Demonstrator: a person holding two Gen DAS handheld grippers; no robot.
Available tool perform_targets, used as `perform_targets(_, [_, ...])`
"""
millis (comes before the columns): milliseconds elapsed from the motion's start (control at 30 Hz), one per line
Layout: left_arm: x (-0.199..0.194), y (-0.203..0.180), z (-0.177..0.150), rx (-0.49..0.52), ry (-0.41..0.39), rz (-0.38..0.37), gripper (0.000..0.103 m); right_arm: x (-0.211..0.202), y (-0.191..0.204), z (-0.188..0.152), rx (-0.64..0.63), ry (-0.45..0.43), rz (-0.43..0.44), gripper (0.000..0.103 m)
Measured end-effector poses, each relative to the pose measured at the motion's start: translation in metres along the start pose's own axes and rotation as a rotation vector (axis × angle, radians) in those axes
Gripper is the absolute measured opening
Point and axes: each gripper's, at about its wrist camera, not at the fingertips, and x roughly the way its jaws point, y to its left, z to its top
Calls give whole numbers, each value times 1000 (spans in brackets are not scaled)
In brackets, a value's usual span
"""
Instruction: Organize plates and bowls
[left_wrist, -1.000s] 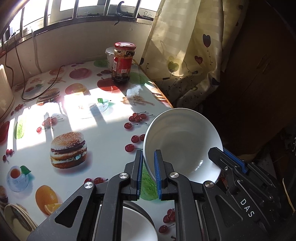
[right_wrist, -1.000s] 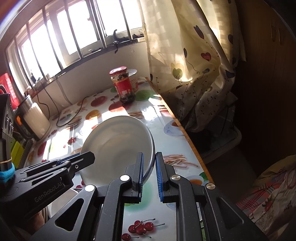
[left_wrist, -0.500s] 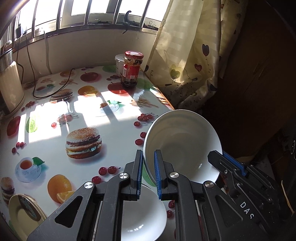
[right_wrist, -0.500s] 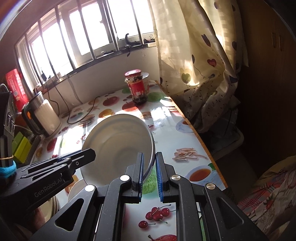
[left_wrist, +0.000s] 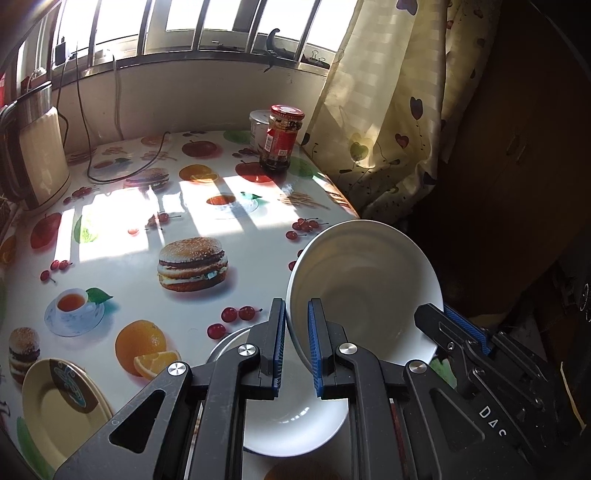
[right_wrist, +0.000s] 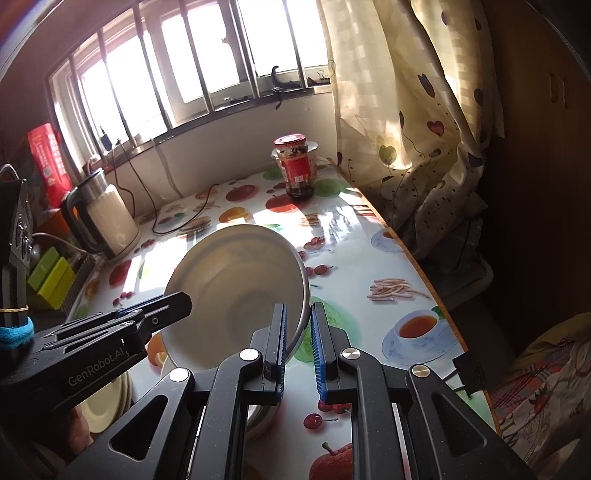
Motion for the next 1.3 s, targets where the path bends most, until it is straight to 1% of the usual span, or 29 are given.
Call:
perform_targets(300, [-10,12,-14,-22,-3,6,13,-4,11,-11,-10,7,20,13])
perform_targets(667, [-12,28,-30,-55,11,23,13,3,25,-26,-27,38,41,13])
perform_targets(1300, [-8,42,-43,-78,38,42,13,14,32,-38,-36,77,60,13])
